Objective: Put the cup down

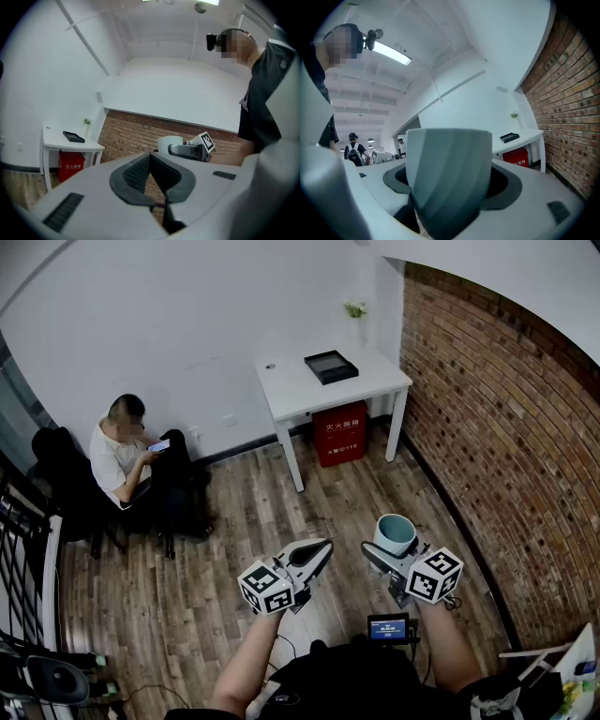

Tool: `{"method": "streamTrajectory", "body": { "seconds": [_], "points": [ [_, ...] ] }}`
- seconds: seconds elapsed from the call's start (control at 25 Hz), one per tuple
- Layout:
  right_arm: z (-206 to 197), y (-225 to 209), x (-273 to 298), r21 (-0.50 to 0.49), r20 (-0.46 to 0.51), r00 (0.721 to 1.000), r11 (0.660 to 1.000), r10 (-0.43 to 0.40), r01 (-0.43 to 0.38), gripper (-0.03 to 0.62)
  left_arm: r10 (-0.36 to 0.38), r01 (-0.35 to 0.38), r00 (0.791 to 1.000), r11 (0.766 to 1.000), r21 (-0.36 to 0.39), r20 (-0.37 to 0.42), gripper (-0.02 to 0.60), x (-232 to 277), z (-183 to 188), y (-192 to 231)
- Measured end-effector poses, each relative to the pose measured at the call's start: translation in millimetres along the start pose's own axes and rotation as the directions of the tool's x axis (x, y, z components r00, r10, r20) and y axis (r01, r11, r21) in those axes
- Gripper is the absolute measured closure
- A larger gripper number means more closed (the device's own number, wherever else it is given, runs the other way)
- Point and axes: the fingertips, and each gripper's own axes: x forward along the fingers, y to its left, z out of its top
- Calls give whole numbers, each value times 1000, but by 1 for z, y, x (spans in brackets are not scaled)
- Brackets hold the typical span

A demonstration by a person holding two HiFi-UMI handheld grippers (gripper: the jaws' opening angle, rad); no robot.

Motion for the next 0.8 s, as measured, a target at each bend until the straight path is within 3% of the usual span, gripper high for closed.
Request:
{"method": "streamTrajectory", "body": {
  "seconds": [0.8],
  "points": [
    [2,-11,-5,21,10,1000,1000,1,-1,195,5,-5,1000,1000,-2,0,574,8,-1,-1]
  ]
}}
